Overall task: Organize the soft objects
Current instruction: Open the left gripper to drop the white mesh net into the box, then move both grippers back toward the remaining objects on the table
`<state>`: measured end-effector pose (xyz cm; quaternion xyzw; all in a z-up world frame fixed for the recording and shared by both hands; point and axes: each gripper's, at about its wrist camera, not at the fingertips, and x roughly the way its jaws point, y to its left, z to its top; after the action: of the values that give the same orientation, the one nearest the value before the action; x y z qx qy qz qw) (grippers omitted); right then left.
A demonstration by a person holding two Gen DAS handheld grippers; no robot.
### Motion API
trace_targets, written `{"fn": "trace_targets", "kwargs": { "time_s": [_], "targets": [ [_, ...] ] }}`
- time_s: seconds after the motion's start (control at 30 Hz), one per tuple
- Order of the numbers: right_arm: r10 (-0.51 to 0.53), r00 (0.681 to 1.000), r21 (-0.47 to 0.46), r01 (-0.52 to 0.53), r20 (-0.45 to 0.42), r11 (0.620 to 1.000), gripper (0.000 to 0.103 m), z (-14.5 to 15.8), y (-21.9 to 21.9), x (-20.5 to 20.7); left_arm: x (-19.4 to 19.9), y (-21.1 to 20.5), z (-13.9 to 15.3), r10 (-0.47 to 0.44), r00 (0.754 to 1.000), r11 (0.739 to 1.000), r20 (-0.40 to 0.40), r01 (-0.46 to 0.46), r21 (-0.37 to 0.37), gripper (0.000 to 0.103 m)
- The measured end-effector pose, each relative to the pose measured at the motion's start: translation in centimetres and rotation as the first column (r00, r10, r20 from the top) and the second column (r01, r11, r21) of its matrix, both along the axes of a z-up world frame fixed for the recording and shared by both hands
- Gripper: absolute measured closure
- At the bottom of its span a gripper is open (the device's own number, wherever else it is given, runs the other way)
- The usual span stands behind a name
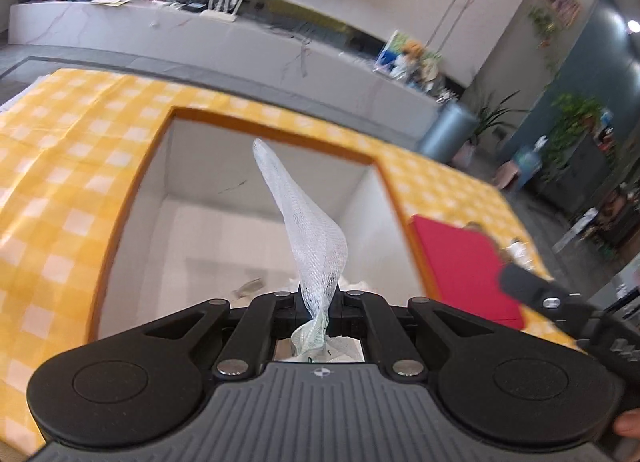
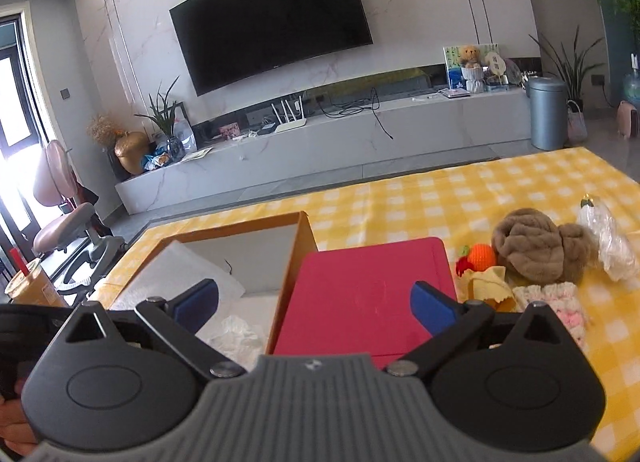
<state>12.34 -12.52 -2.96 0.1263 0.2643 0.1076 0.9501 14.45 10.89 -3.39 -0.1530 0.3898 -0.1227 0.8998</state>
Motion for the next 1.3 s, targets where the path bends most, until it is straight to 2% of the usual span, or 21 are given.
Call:
{"fn": "trace_targets", "kwargs": {
  "time_s": [0.07,0.23,0.33,0.5,0.53,0.6,0.63,0.67,0.7,0.73,0.8,0.87,1.0,1.07,1.2,1.3],
  "targets": [
    [-0.004,1.000,-0.010,0.004,0.010,1.000,0.003,0.1,-0.1,-0.9,0.3,0.2,-0.4,0.010,0.999,1.000,-0.034,-0.010,0.013,0.098],
    [0.004,1.000,-0.008,-0.004,0.023,1.000,0.003,0.7,0.4,-1.4,0.2,0.5,-0.3,0.042,0.998,0.997,-0.047,-0.038,0.071,0.098],
    [0.017,1.000,-0.016,-0.017,0.023,1.000,0.003,0.6,0.7,-1.5,0.3,0.7,-0.3,0.060,0.996,0.995,-0.065,-0.055,0.080,0.097],
    [0.012,1.000,-0.053,-0.011,0.026,0.999,0.003,0.4,1.0,-1.7,0.2,0.7,0.0,0.122,0.992,0.978,-0.035,-0.114,0.176,0.094],
    [0.009,1.000,-0.048,-0.008,0.025,0.999,0.003,0.4,1.0,-1.8,0.3,0.8,0.0,0.133,0.991,0.976,-0.034,-0.125,0.180,0.092],
    [0.005,1.000,-0.032,-0.004,0.024,0.999,0.003,0.5,0.9,-1.9,0.4,1.1,0.0,0.159,0.987,0.974,-0.035,-0.152,0.166,0.078],
    [0.005,1.000,-0.025,-0.004,0.023,1.000,0.003,0.6,0.8,-1.8,0.3,1.4,0.1,0.169,0.985,0.975,-0.032,-0.162,0.151,0.066],
    [0.006,1.000,-0.022,-0.006,0.023,1.000,0.003,0.6,0.7,-1.8,0.1,1.6,0.3,0.174,0.985,0.977,-0.023,-0.169,0.130,0.064],
    [0.006,1.000,-0.023,-0.006,0.021,1.000,0.003,0.6,0.7,-1.8,-0.2,2.0,0.6,0.174,0.985,0.980,-0.013,-0.172,0.104,0.055],
    [0.004,1.000,-0.027,-0.003,0.020,1.000,0.003,0.6,0.7,-1.8,-0.4,2.1,1.1,0.180,0.984,0.980,-0.003,-0.179,0.081,0.040],
    [-0.003,1.000,-0.030,0.004,0.018,1.000,0.003,0.6,0.7,-1.7,-1.1,2.5,2.3,0.204,0.978,0.978,0.041,-0.205,0.037,0.029],
    [-0.002,1.000,-0.022,0.002,0.017,1.000,0.003,0.8,0.6,-1.8,-2.4,3.1,3.7,0.241,0.965,0.970,0.102,-0.240,-0.027,0.028],
    [0.005,0.999,-0.012,-0.004,0.041,1.000,0.003,1.5,0.3,-2.2,-4.2,3.8,6.7,0.296,0.934,0.954,0.200,-0.279,-0.110,0.016],
    [0.012,0.998,-0.013,-0.011,0.056,1.000,0.003,2.0,0.2,-2.4,-5.2,3.8,7.7,0.321,0.915,0.947,0.244,-0.303,-0.110,0.015],
    [0.003,0.997,-0.002,-0.003,0.074,1.000,0.003,2.7,-0.4,-2.7,-6.4,3.1,9.0,0.349,0.882,0.935,0.317,-0.351,-0.051,0.013],
    [0.000,0.997,0.010,-0.001,0.076,1.000,0.003,3.2,-1.0,-2.7,-7.2,2.3,9.7,0.364,0.860,0.927,0.357,-0.371,-0.051,0.013]
  ]
}}
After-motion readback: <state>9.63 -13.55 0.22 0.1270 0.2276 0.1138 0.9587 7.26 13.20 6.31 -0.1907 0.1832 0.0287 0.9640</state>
